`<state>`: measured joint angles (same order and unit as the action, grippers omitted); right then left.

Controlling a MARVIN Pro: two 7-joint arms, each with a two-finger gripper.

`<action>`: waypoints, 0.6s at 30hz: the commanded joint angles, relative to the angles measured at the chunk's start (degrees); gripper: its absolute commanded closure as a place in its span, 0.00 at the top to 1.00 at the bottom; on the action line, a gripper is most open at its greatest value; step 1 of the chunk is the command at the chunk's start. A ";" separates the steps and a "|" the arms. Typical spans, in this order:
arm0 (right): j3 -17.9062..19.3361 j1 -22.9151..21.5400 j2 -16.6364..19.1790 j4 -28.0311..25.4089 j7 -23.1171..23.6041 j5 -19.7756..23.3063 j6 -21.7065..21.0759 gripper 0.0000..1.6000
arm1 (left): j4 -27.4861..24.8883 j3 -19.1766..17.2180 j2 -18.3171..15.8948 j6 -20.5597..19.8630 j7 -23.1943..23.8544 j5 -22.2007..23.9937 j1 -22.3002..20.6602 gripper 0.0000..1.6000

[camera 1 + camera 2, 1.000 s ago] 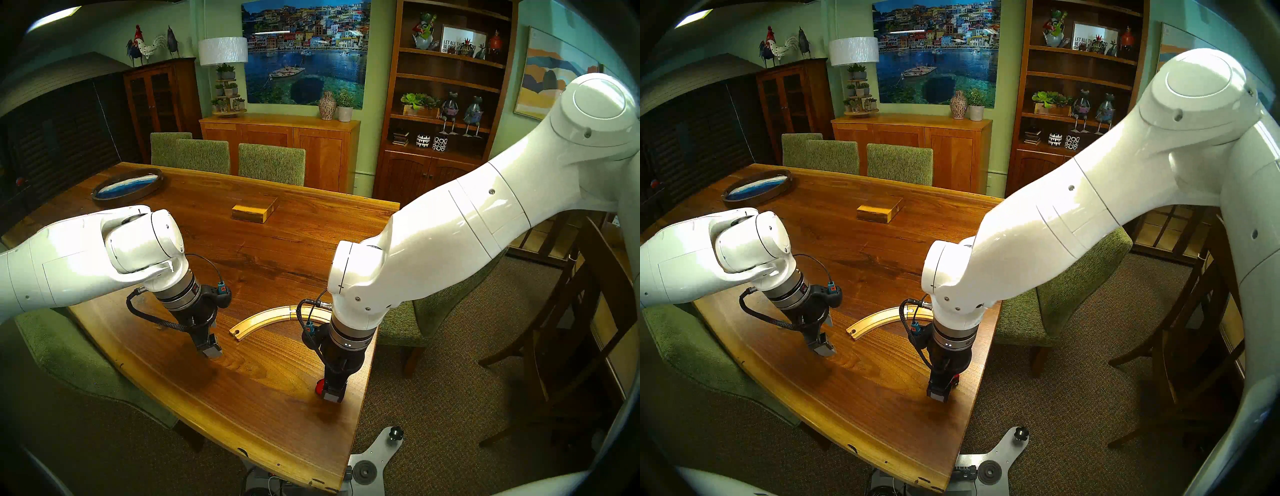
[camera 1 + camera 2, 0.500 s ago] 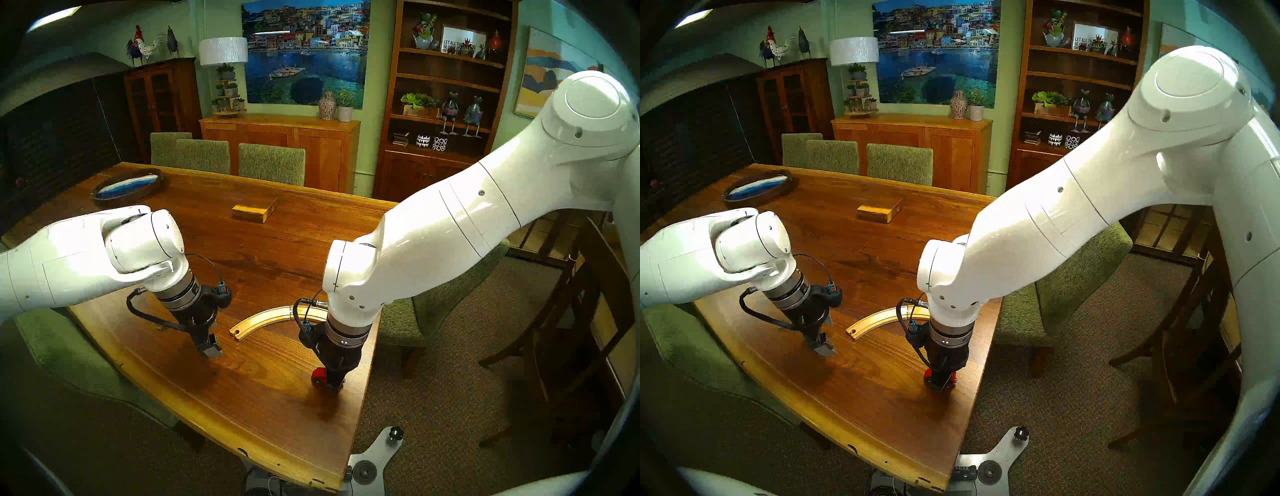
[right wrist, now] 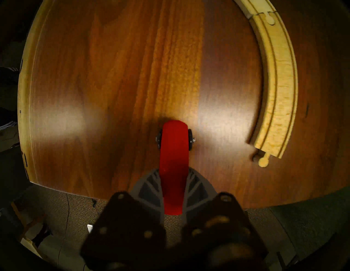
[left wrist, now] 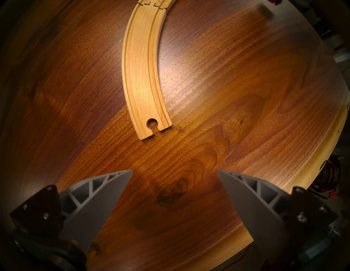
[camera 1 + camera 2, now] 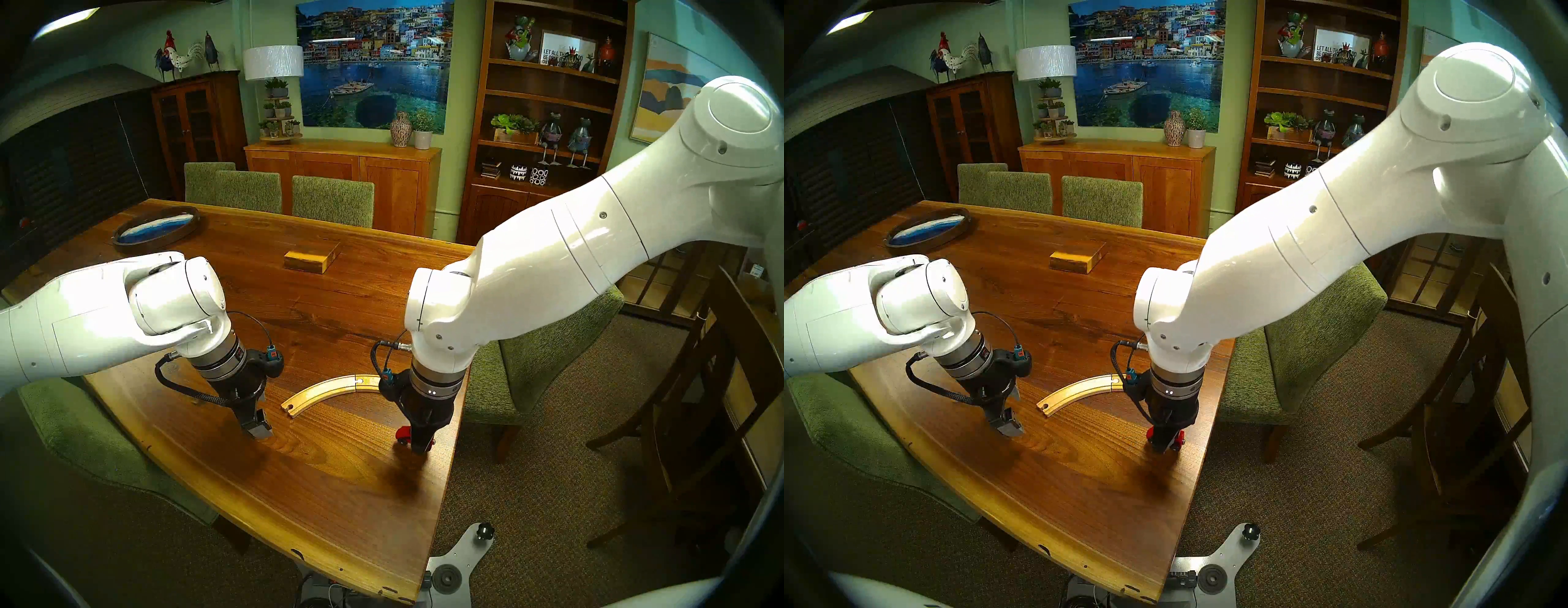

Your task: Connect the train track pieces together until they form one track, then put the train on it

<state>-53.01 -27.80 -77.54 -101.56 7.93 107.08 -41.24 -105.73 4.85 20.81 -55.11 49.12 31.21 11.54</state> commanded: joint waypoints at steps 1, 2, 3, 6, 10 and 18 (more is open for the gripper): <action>-0.33 -0.87 0.41 5.88 2.76 -2.21 -0.15 0.00 | 0.15 -1.25 -0.03 0.11 0.20 -0.04 -1.87 1.00; -0.35 -0.73 0.33 6.51 3.08 -2.46 -0.04 0.00 | 0.15 -1.25 -0.03 0.11 0.20 -0.04 -1.87 1.00; -0.38 -0.53 0.13 7.41 3.70 -2.85 0.02 0.00 | 0.14 -1.25 -0.03 0.11 0.21 -0.04 -1.88 1.00; -0.36 0.05 -0.65 9.79 5.52 -3.95 0.05 0.00 | 0.14 -1.24 -0.01 0.11 0.23 -0.05 -1.91 1.00; -0.45 1.03 -1.60 12.62 8.10 -5.29 0.15 0.00 | 0.13 -1.22 0.01 0.11 0.28 -0.07 -1.96 1.00; -0.80 3.60 -3.34 17.17 12.24 -6.69 0.37 0.00 | 0.13 -1.20 0.04 0.11 0.33 -0.10 -2.01 1.00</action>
<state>-54.03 -25.51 -79.58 -88.34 17.49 101.62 -41.27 -105.72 4.85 20.82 -55.11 49.13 31.24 11.54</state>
